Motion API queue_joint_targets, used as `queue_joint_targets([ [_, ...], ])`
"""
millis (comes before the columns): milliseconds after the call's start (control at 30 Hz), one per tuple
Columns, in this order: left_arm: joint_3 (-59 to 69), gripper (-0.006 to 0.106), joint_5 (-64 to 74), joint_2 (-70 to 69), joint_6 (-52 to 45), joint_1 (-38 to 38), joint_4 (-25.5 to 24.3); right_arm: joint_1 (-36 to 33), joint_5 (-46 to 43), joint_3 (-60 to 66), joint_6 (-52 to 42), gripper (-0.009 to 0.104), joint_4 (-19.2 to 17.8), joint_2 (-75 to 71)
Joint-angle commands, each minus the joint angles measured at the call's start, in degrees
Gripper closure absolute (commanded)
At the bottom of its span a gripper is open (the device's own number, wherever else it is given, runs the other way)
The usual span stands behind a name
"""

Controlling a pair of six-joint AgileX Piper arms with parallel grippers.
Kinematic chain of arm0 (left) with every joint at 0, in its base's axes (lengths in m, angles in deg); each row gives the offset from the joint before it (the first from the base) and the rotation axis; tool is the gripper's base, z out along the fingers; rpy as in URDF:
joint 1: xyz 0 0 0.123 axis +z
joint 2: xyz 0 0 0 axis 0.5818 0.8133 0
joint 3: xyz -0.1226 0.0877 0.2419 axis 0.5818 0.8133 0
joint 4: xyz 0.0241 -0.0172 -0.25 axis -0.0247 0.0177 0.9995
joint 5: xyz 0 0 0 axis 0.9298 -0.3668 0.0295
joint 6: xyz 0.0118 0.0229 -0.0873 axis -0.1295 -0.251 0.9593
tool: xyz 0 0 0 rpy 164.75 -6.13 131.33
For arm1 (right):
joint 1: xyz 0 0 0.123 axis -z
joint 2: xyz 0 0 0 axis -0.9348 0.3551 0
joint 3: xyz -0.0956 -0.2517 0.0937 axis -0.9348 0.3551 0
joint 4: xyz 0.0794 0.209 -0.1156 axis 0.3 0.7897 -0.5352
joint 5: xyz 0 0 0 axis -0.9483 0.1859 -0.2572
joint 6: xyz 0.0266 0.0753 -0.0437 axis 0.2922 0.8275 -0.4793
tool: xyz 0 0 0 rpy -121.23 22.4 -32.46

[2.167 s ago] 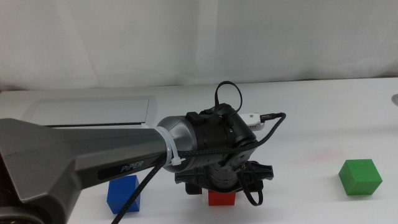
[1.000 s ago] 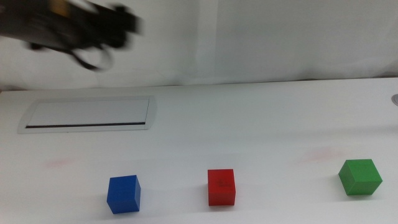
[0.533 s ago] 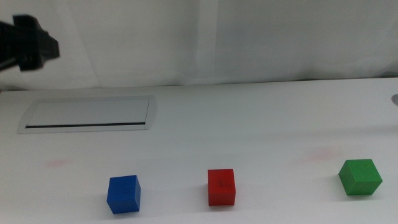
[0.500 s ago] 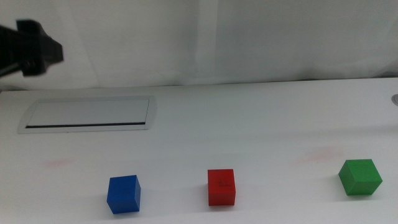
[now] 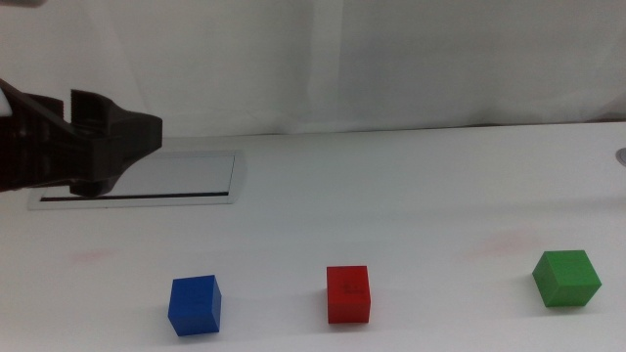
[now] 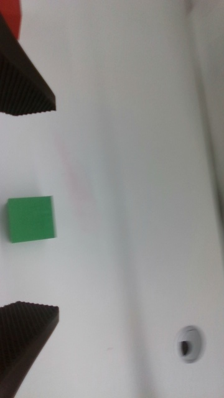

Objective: Stack red cubes first, then green, then blue cubes in a specific spot.

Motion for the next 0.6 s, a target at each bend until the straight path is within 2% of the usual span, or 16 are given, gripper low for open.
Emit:
queue_joint_targets([
  [0,0.2,0.023,-0.5,-0.3,-0.4,-0.8,0.3,-0.2,3.0,-1.9,0.2,0.015,-0.9,4.1],
  [333,0.2,0.023,0.1,-0.3,0.1,-0.8,0.9,-0.2,4.5,-2.0,1.3,0.015,-0.1,16.8],
  [567,0.2,0.023,0.2,-0.3,0.1,-0.8,2.0,-0.2,6.1,-0.6,-0.3,0.009,0.2,23.2],
])
